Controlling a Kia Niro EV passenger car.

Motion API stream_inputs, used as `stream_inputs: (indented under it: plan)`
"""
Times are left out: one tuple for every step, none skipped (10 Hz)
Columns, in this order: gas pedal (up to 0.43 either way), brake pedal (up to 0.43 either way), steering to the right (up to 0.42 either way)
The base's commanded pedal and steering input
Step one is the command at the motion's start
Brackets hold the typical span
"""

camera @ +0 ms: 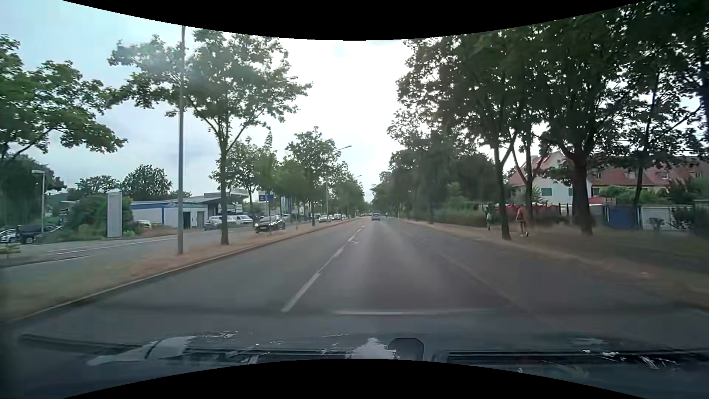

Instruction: Follow the waypoints while adhering to traffic rules and regulations

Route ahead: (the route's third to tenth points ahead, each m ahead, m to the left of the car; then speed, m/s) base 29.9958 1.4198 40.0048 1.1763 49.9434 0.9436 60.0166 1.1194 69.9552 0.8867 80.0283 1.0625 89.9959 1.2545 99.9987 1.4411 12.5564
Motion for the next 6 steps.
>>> stream_inputs:
  plan:
    - [0.157, 0.0, 0.0]
    - [0.157, 0.0, 0.0]
    - [0.157, 0.0, 0.0]
    - [0.157, 0.0, 0.0]
    - [0.15, 0.0, 0.0]
    - [0.118, 0.0, 0.0]
